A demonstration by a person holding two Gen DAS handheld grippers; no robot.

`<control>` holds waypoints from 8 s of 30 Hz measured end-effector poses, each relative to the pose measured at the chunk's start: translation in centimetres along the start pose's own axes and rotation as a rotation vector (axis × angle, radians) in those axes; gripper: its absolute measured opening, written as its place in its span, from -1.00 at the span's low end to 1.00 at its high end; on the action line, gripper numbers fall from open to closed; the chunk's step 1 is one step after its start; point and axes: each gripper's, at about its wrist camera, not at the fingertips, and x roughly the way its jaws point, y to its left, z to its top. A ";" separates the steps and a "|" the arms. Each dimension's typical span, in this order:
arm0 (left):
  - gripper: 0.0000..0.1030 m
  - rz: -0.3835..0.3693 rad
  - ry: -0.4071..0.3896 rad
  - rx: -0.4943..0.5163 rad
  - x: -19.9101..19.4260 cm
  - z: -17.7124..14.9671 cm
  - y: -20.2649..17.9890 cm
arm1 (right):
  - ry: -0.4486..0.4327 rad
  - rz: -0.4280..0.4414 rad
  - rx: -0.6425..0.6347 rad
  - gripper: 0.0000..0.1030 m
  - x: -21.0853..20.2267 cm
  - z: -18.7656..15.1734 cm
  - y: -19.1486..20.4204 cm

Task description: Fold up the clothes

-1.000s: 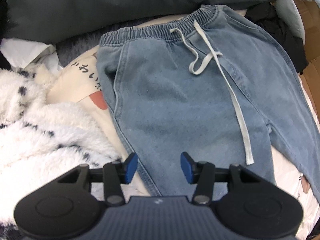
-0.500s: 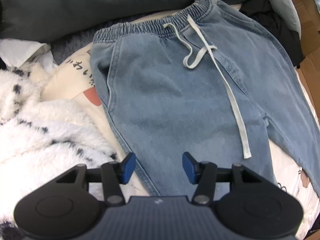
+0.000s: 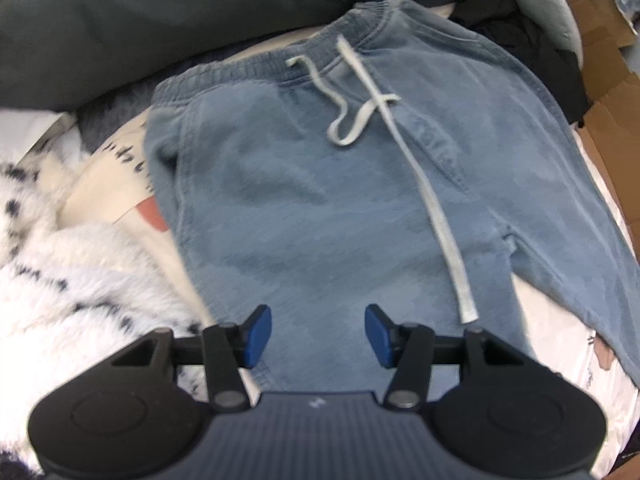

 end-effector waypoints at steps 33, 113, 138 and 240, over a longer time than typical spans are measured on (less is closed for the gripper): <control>-0.15 -0.159 0.102 0.324 7.7 2.7 -21.5 | -0.185 -0.031 -0.039 -0.79 -13.8 -0.2 1.1; -0.95 0.206 0.317 0.348 14.6 1.7 -29.2 | -0.090 -0.071 -0.088 -0.78 -11.5 -0.8 2.0; -0.98 -0.156 0.186 0.226 8.4 -1.8 -20.7 | -0.126 -0.076 -0.038 -0.78 -11.9 -0.1 1.3; -0.30 -0.479 0.224 1.652 8.4 -21.2 -31.5 | 0.177 0.183 -0.742 -0.70 5.6 4.9 16.3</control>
